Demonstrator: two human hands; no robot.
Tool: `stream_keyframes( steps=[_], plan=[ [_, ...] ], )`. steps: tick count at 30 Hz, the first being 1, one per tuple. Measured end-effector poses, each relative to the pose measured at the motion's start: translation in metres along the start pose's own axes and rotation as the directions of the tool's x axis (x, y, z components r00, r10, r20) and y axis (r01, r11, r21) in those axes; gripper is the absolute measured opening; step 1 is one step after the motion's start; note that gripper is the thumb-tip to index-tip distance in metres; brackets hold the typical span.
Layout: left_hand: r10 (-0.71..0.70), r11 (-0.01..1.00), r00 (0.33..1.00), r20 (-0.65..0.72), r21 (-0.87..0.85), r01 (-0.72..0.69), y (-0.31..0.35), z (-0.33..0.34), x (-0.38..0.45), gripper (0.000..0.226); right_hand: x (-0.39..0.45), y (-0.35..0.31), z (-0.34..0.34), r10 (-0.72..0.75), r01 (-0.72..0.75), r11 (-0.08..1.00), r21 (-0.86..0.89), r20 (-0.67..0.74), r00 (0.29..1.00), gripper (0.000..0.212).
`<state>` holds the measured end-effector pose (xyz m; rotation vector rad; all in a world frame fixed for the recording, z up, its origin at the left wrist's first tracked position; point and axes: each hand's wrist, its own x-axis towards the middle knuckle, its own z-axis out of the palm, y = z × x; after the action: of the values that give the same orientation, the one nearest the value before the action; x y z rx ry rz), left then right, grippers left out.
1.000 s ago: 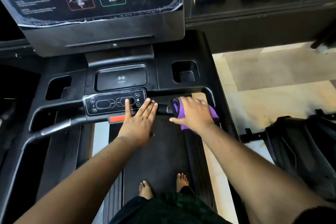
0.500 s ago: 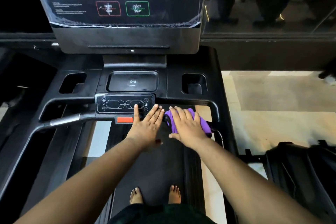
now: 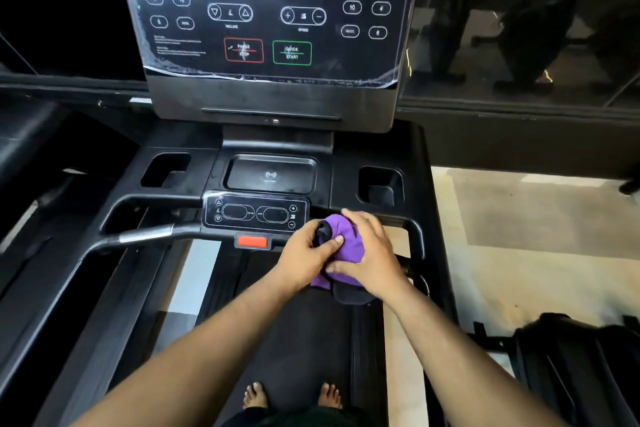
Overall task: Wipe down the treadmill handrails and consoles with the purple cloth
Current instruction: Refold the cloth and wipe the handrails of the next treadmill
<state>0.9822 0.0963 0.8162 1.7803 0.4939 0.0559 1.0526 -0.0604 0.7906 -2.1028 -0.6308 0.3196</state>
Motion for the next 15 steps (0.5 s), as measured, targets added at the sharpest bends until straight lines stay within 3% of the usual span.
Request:
stream_keyframes(
  steps=[4, 7, 9, 11, 15],
  plan=[
    [-0.070, 0.932, 0.996, 0.054, -0.353, 0.084, 0.005, -0.009, 0.006, 0.016, 0.007, 0.003, -0.008, 0.341, -0.344, 0.909, 0.234, 0.056, 0.938, 0.105],
    [-0.056, 0.915, 0.997, 0.060, -0.395, 0.075, 0.011, -0.017, 0.017, 0.017, 0.019, -0.009, -0.014, 0.311, -0.325, 0.909, 0.263, 0.093, 0.946, 0.056],
    [0.029, 0.972, 1.000, -0.008, -0.234, -0.030, 0.013, -0.027, 0.029, 0.013, 0.031, -0.019, -0.017, 0.289, -0.283, 0.922, 0.265, 0.015, 0.957, 0.046],
    [0.127, 0.992, 0.990, -0.059, 0.031, -0.125, 0.018, -0.033, 0.040, 0.023, 0.043, -0.027, -0.022, 0.260, -0.230, 0.944, 0.237, -0.105, 0.960, 0.047],
    [0.229, 0.884, 0.966, -0.117, 0.441, -0.156, 0.032, -0.055, 0.078, 0.041, 0.079, -0.044, -0.030, 0.140, -0.128, 0.990, 0.059, -0.289, 0.947, 0.054]
  ],
)
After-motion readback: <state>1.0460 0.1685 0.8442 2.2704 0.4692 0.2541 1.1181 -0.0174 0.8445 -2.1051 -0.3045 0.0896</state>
